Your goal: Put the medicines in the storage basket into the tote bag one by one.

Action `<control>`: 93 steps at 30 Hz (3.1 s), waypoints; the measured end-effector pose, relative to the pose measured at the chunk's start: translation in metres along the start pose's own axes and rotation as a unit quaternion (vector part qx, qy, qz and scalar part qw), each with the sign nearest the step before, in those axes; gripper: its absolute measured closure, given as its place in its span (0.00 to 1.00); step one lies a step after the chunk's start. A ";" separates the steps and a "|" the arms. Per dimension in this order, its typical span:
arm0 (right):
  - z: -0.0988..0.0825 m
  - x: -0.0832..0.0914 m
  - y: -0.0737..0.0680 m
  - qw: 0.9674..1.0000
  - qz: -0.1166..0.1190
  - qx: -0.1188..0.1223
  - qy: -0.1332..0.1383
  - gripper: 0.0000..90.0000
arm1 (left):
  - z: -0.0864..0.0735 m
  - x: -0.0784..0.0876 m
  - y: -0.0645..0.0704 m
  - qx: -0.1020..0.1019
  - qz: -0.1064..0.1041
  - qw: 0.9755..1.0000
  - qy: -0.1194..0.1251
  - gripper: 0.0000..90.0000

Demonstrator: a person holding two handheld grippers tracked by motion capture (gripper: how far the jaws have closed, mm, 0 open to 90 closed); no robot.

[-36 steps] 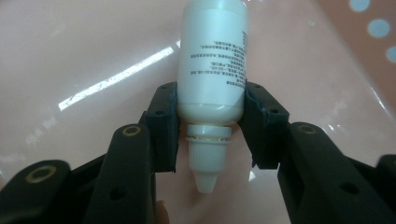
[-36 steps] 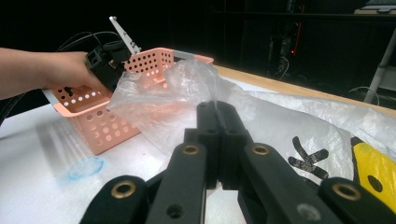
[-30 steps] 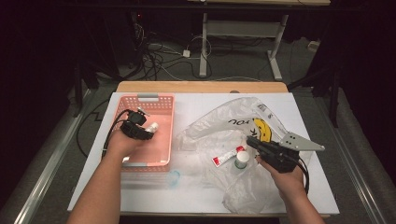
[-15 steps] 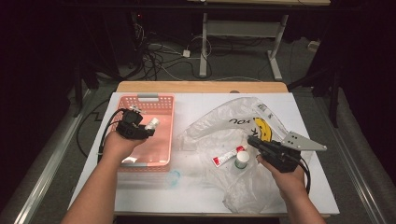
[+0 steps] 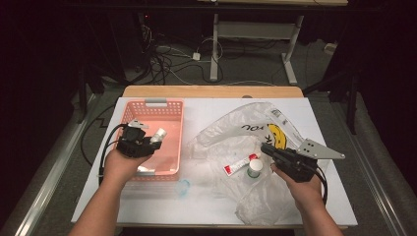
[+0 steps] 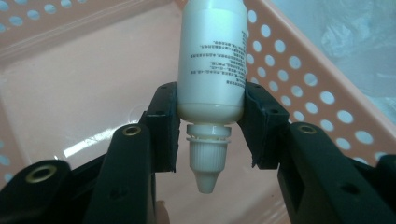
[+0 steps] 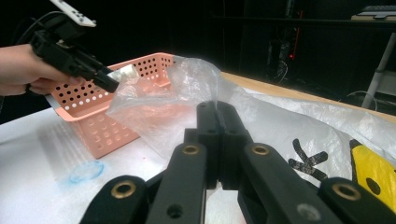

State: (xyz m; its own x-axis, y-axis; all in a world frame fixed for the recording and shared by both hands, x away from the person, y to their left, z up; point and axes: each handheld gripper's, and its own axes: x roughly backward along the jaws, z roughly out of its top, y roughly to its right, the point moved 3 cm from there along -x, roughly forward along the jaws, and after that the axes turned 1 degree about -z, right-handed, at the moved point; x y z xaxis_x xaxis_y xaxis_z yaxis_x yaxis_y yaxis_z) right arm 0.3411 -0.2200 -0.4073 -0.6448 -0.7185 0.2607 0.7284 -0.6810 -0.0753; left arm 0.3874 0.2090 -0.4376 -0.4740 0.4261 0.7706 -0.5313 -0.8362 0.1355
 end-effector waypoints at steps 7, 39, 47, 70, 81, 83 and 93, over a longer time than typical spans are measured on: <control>-0.001 -0.001 0.000 1.000 0.001 0.005 -0.002 1.00 | -0.016 0.011 0.010 -0.007 -0.008 0.999 0.041 0.65; 0.000 -0.001 -0.004 1.000 0.003 0.009 -0.001 1.00 | -0.029 0.028 0.085 -0.069 -0.051 0.988 0.130 0.65; 0.000 0.000 -0.004 1.000 0.003 0.011 0.000 1.00 | -0.027 0.026 0.101 -0.083 -0.076 0.985 0.131 0.65; 0.001 0.000 -0.005 1.000 0.005 0.010 0.001 1.00 | -0.026 0.005 0.140 -0.132 -0.114 0.978 0.116 0.65; 0.002 0.001 -0.006 1.000 0.003 0.008 0.001 1.00 | -0.013 -0.021 0.165 -0.160 -0.116 0.976 0.096 0.65; 0.002 0.000 -0.005 1.000 0.003 0.009 0.002 1.00 | -0.011 -0.030 0.171 -0.161 -0.117 0.976 0.091 0.65; 0.002 -0.001 -0.006 1.000 0.006 0.011 0.001 1.00 | 0.004 -0.080 0.189 -0.155 -0.106 0.980 0.059 0.65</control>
State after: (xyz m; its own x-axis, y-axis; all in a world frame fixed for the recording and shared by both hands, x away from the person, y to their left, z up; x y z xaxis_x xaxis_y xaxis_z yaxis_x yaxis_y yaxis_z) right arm 0.3377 -0.2145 -0.4057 -0.6368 -0.7266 0.2579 0.7405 -0.6695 -0.0579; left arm 0.3277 0.0156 -0.4716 -0.3990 0.6309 0.6654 -0.8056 -0.5878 0.0742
